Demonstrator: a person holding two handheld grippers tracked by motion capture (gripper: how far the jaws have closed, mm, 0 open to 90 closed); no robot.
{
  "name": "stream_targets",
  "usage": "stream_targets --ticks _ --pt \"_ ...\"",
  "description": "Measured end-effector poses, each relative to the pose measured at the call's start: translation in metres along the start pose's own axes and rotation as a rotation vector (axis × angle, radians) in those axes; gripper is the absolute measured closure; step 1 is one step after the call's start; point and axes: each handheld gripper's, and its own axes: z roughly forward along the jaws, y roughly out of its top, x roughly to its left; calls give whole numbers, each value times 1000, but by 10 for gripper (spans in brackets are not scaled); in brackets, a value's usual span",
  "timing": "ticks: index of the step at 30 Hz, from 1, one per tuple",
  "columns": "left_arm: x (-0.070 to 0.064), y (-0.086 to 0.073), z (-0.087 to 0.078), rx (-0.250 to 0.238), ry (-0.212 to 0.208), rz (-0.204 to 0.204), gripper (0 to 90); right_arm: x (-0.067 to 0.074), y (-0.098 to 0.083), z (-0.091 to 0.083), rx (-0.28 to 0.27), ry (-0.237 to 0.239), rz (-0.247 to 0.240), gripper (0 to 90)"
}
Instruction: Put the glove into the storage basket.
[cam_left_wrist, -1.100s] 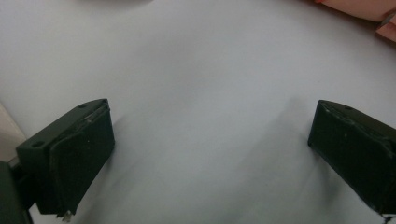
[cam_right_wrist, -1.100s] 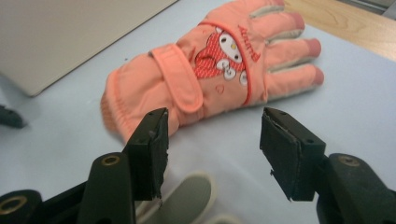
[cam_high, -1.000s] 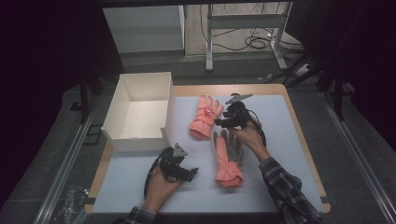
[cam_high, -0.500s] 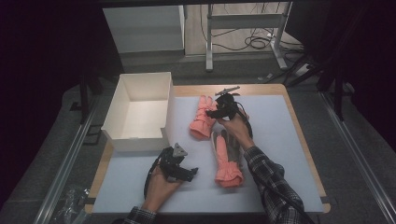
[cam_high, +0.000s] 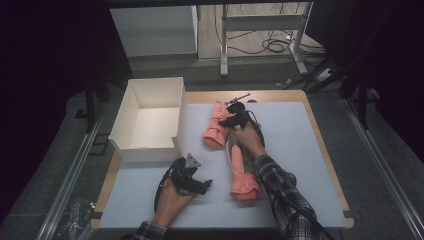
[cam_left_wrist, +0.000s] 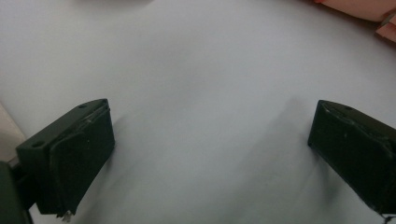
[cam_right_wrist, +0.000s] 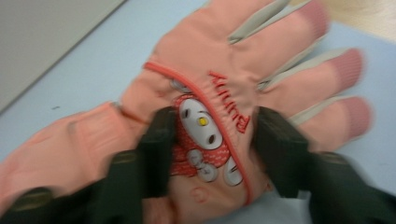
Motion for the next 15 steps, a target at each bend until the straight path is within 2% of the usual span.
stream_targets --ticks 1,3,6,11,15 --pt "0 0 0 0 0 0 4 0 0 0 0 0 0 642" --pt "0 0 0 0 0 0 4 3 0 -2 0 4 -9 755" --pt "0 0 0 0 0 0 4 7 1 -4 7 -14 -25 831" --pt "0 0 0 0 -1 -2 4 10 4 -12 -5 -28 -49 864" --pt "0 0 0 0 -1 -2 4 11 6 -17 -16 -21 -45 866"
